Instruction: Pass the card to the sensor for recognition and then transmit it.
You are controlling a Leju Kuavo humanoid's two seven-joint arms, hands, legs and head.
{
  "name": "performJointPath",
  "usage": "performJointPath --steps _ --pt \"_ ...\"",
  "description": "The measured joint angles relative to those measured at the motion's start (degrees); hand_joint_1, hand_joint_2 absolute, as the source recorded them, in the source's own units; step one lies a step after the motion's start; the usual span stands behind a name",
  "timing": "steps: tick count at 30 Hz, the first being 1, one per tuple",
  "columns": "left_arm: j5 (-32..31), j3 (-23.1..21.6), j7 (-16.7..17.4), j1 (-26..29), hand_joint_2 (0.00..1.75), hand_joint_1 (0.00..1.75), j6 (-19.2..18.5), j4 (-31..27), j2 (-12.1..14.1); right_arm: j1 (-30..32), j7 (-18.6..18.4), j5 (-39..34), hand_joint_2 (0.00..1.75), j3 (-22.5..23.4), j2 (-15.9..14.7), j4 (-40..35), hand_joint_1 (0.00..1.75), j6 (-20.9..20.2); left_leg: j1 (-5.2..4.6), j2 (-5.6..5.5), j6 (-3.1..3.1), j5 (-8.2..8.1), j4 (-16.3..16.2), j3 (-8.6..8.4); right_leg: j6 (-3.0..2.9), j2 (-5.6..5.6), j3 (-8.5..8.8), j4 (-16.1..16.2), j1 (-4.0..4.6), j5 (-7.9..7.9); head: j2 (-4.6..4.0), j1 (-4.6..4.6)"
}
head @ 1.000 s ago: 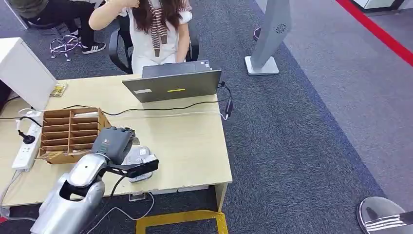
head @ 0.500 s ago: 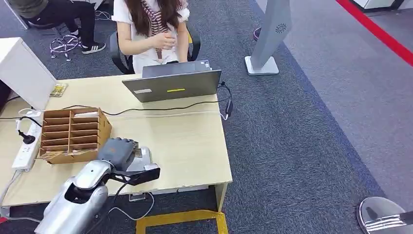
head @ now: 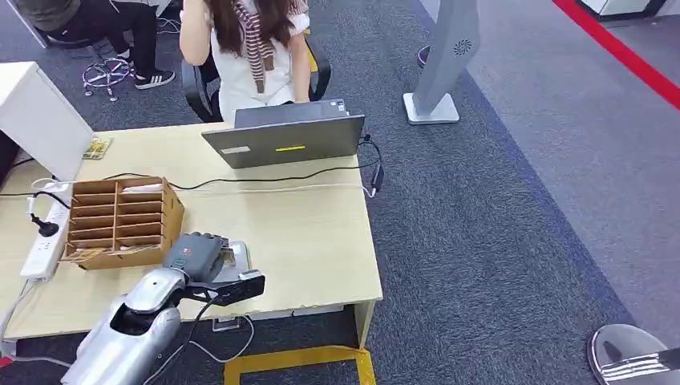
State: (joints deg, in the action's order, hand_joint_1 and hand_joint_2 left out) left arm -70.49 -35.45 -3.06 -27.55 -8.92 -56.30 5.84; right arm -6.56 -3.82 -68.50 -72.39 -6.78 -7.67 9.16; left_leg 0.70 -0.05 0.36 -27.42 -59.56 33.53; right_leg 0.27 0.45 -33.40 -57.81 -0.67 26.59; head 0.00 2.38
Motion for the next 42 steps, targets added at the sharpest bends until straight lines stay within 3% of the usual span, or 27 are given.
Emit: performJointPath --steps 22,26,30,32,37,42 --pt "2.82 -0.02 0.72 1.33 1.75 1.75 3.37 1.88 -2.58 -0.02 0.28 -0.52 0.00 -0.39 -0.02 -0.02 0.00 -0.11 -0.01 -0.06 0.01 0.00 0.01 -0.09 0.00 -0.13 0.14 0.00 -0.01 0.00 0.00 0.00" --pt "2.93 0.59 1.37 2.56 1.75 1.75 9.91 0.88 -3.26 0.01 0.65 -1.18 0.00 -0.70 -0.02 0.00 0.00 -0.09 -0.01 -0.05 0.02 0.04 0.00 -0.07 0.00 -0.12 0.10 0.00 -0.01 -0.01 0.00 -0.02" --pt "0.90 2.84 2.45 3.04 1.75 1.75 16.52 -4.80 -4.39 0.04 0.92 -1.57 0.00 -1.01 -0.02 0.00 0.00 -0.07 -0.01 -0.09 0.05 0.06 -0.01 -0.01 0.00 -0.13 0.07 0.00 -0.01 -0.01 0.00 0.00" --pt "-0.24 4.44 2.65 2.74 1.75 1.75 17.90 -8.42 -4.77 0.05 0.94 -1.64 0.00 -1.34 -0.02 0.00 0.00 -0.07 -0.01 -0.09 0.06 0.05 -0.01 0.00 0.00 -0.12 0.06 0.00 -0.01 -0.01 0.00 0.02" --pt "-2.97 8.92 3.08 -2.01 1.75 1.75 18.80 -15.22 -4.83 0.01 0.92 -1.38 0.00 -1.99 -0.02 0.00 0.00 -0.07 0.00 -0.10 0.06 0.06 -0.01 0.04 0.00 -0.13 0.03 0.00 -0.01 -0.01 0.00 0.00" --pt "-8.86 13.14 4.94 -11.42 1.75 1.75 18.38 -15.62 -3.10 -0.06 0.70 -1.01 0.00 -3.04 -0.02 0.02 0.00 -0.09 0.02 -0.10 -0.02 0.12 0.00 0.02 -0.02 -0.13 0.03 -0.04 0.02 -0.03 0.00 0.00"
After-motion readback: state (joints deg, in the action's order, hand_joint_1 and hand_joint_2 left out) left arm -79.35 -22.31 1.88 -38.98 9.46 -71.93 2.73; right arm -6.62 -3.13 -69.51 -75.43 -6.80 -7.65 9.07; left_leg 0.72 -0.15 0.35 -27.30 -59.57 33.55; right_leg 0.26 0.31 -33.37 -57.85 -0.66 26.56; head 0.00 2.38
